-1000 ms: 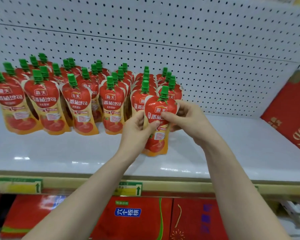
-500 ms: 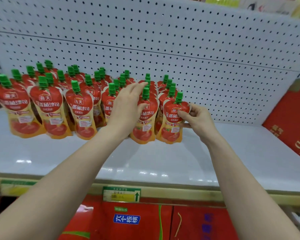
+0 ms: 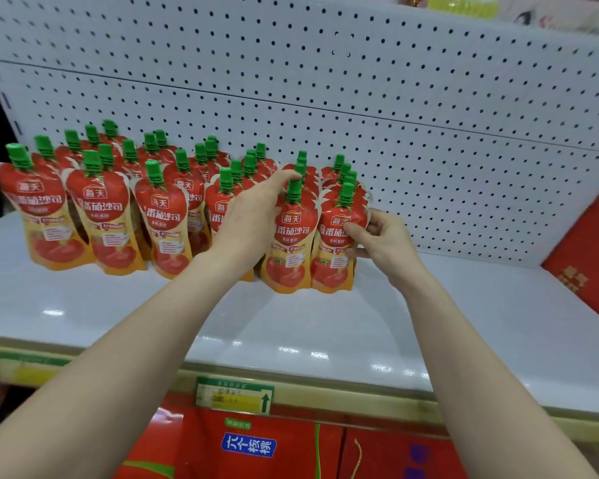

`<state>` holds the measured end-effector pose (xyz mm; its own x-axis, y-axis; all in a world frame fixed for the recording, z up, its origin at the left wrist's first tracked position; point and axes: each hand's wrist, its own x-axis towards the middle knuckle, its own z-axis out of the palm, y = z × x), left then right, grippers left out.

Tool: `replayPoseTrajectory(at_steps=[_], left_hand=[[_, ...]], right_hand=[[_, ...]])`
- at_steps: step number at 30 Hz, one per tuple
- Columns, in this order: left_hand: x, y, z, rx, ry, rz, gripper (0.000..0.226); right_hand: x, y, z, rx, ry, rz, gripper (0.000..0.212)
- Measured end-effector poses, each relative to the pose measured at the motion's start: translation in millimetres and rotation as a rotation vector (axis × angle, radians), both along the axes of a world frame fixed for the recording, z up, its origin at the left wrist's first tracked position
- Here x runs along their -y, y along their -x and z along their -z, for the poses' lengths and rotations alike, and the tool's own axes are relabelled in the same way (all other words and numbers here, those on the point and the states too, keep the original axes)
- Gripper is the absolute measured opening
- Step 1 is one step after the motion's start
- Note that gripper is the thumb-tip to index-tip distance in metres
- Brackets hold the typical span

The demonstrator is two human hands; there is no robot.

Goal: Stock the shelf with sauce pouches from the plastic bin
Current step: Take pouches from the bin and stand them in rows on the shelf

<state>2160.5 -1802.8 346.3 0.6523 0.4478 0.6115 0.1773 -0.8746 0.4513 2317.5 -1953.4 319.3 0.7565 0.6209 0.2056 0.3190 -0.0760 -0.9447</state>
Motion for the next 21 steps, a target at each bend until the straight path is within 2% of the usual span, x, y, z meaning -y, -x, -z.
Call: replayPoseTrajectory(at_steps=[2,9,12,17,21], left_hand=[[-2,1,0,0.004,-0.013,0.006,0.052],[-10,3,-1,0.002,-0.030,0.055,0.051],[-13,2,-1,0.004,-0.031,0.076,0.054],[-19,2,2,0.007,-0.053,0.118,0.053],[-17,-1,0,0.018,-0.059,0.117,0.053]], right_hand=[[5,1,-5,0.048,0.026,0.013,0.028],[6,0,-25,0.234,0.110,0.110,0.009],[9,2,-33,0.236,0.143,0.120,0.011],[15,-8,-48,0.211,0.020,0.270,0.009],[2,-18,-53,0.193,0.167,0.208,0.011]])
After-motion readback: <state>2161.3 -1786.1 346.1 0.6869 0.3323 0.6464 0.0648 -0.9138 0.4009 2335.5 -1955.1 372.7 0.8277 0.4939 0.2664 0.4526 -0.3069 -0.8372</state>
